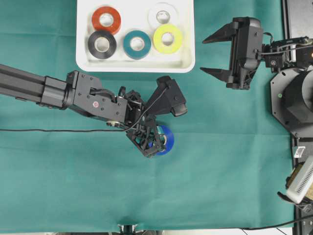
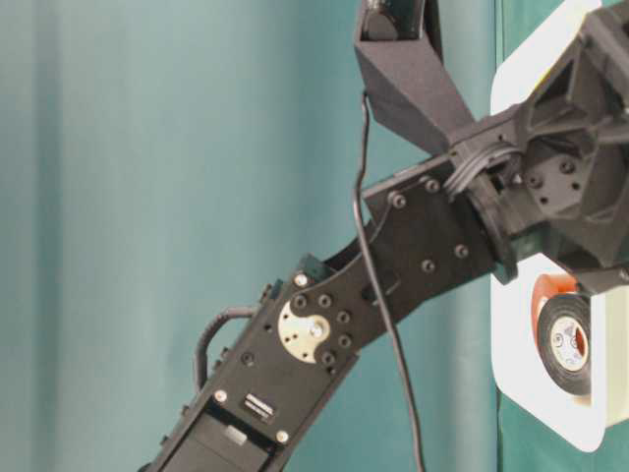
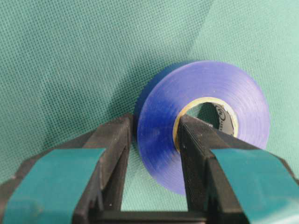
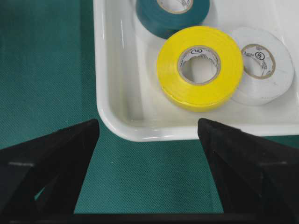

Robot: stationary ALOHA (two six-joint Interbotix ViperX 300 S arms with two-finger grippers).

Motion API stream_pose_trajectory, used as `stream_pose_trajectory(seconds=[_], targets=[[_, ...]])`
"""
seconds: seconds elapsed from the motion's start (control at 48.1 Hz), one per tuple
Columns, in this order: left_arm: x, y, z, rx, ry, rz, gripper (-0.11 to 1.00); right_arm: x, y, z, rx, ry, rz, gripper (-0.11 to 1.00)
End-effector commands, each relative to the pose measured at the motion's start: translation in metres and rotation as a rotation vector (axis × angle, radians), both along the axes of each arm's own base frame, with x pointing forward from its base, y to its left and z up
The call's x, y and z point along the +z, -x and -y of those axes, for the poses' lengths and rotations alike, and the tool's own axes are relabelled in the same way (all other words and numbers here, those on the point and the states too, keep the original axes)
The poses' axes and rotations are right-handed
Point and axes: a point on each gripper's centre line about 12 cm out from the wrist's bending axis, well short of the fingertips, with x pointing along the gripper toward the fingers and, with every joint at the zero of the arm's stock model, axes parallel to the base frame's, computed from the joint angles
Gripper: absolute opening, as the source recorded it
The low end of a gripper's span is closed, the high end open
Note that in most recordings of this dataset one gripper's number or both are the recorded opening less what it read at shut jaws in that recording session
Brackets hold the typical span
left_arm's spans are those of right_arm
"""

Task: Put the tape alternately from left to right into the white case.
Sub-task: 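Reach the left gripper out to the blue tape roll and grasp it, then carry the blue roll into the tray's top middle with the left gripper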

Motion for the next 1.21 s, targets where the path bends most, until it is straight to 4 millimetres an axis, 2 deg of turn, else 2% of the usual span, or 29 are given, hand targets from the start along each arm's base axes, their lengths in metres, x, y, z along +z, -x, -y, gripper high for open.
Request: stream_pose_trajectory(seconds=[0.0,0.291,0.457,0.936,1.185], targets=[[0.038,-0.004,0.005,-0.007,0.012,0.066,0.27,0.004,-0.001,0.000,0.004,0.007,0.013,0.79],[0.064,0.005,0.005,-0.022,0.002,0.079,0.27,0.003,-0.001,0.000,0.004,0.006,0.012,0.79],[0.074,0.009,-0.006,-0.019,-0.009,0.082,0.27,0.003,-0.001,0.000,0.004,0.006,0.012,0.79],[0.097,0.034,-0.073,0.080,-0.038,0.071,0.27,0.003,-0.001,0.000,0.003,0.003,0.011,0.79],[0.098,0.041,-0.118,0.119,-0.075,0.068,0.27,0.003,-0.001,0.000,0.002,0.002,0.011,0.79]])
